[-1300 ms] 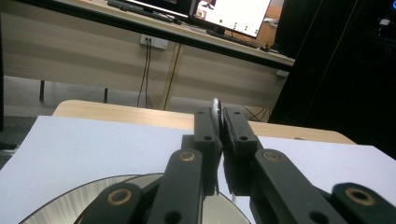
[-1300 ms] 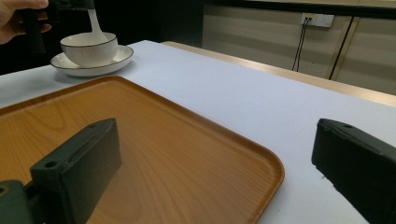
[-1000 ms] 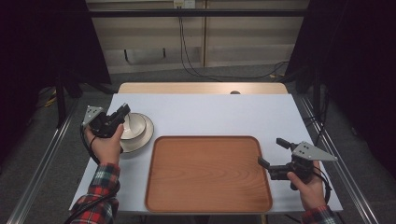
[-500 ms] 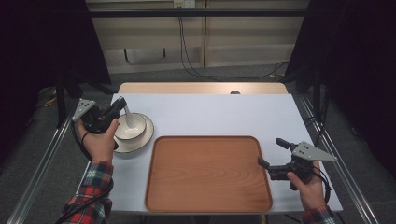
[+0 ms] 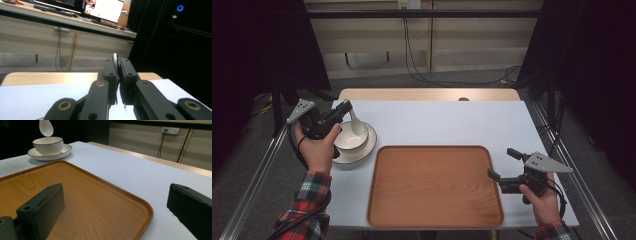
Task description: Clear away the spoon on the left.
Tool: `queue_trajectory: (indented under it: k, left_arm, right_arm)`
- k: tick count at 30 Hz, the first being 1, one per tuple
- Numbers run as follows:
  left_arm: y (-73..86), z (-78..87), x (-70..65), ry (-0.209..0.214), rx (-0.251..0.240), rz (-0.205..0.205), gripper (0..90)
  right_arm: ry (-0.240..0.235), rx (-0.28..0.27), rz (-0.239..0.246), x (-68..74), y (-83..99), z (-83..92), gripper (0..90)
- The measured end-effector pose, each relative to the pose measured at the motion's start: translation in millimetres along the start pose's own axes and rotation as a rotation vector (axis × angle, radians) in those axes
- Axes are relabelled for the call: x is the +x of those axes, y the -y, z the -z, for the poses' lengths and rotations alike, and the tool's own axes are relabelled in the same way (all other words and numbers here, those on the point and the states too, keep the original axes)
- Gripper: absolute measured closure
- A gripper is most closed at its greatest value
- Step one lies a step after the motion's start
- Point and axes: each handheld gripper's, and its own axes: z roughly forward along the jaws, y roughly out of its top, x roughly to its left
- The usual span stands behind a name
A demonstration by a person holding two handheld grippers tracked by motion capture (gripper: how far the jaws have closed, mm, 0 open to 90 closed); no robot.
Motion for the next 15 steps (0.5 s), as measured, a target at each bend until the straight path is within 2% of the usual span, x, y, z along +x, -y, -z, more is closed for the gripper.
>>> queue_trajectory:
  k: [2,5,7,15]
  left_arm:
    - [-0.7,-1.0,-5.9,0.027,0.012,0.002,85.4]
    - [-1.3,-1.6,-8.8,0.046,0.026,-0.008,85.4]
    - [-1.1,-2.9,-11.9,0.061,0.024,0.005,85.4]
    - [1.9,-5.2,-23.0,0.120,0.048,0.003,85.4]
  right_arm:
    - [-0.002,0.001,-0.003,0.0,0.0,0.0,1.1]
    - [-0.003,0.002,-0.002,0.2,0.1,-0.2,1.1]
    - [-0.004,0.002,-0.002,0.5,0.1,-0.2,1.1]
    - [-0.001,0.001,-0.001,0.1,0.3,-0.2,1.1]
